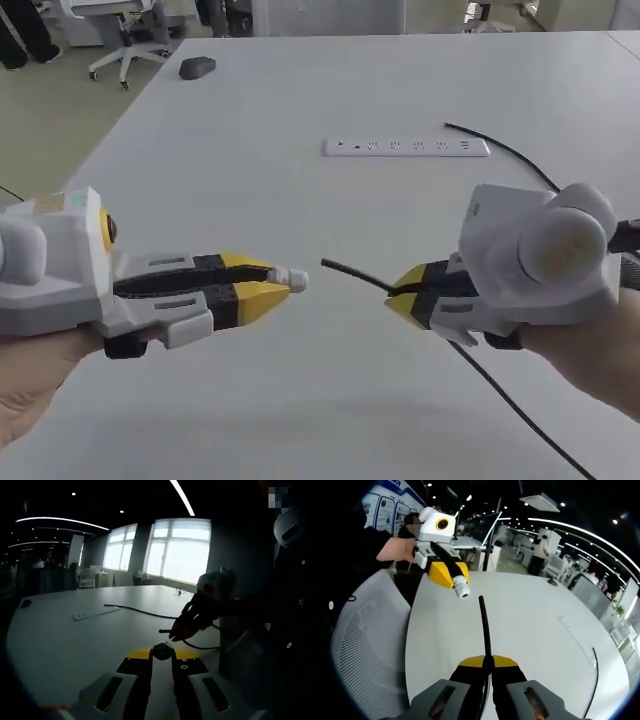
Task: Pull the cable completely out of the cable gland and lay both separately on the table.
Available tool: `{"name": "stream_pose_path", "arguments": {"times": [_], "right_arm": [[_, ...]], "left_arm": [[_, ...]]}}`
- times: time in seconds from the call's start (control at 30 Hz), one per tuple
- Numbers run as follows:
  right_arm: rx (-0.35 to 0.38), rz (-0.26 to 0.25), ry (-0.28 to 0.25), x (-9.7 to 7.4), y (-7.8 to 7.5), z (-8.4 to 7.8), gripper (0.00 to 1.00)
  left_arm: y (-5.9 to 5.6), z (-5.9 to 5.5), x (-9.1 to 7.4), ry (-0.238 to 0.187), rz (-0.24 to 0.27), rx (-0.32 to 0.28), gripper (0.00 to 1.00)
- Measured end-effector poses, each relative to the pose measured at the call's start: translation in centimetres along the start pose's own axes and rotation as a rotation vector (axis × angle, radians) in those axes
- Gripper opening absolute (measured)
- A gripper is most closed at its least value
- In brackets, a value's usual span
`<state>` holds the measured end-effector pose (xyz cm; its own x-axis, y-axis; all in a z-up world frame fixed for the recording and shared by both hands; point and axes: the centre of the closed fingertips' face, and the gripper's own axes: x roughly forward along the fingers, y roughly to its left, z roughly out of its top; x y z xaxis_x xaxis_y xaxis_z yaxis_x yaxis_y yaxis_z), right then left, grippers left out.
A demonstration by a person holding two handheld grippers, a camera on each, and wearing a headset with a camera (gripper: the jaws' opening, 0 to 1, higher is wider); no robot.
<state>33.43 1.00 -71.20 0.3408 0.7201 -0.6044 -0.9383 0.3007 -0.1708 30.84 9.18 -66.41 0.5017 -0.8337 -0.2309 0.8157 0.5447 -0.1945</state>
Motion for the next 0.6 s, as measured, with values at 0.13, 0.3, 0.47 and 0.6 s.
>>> {"name": "stream_pose_path", "arguments": {"times": [0.13, 0.3, 0.47, 0.6], "right_arm": [[0.009, 0.013, -0.010, 1.0, 0.1, 0.6, 0.00], [0.018, 0.033, -0.026, 2.2, 0.4, 1.5, 0.00], [0.049, 0.033, -0.032, 3.6, 0.5, 2.3, 0.00], [0.066, 0.027, -0.044, 4.9, 0.4, 2.9, 0.00]], "left_arm": [[0.5, -0.8, -1.3, 0.000, 0.023, -0.018, 0.15], [1.2, -2.1, -2.5, 0.001, 0.057, -0.037, 0.15], [1.8, -3.5, -3.3, 0.006, 0.079, -0.057, 0.15], [2.3, -4.7, -3.9, 0.010, 0.094, -0.075, 0.15]]}}
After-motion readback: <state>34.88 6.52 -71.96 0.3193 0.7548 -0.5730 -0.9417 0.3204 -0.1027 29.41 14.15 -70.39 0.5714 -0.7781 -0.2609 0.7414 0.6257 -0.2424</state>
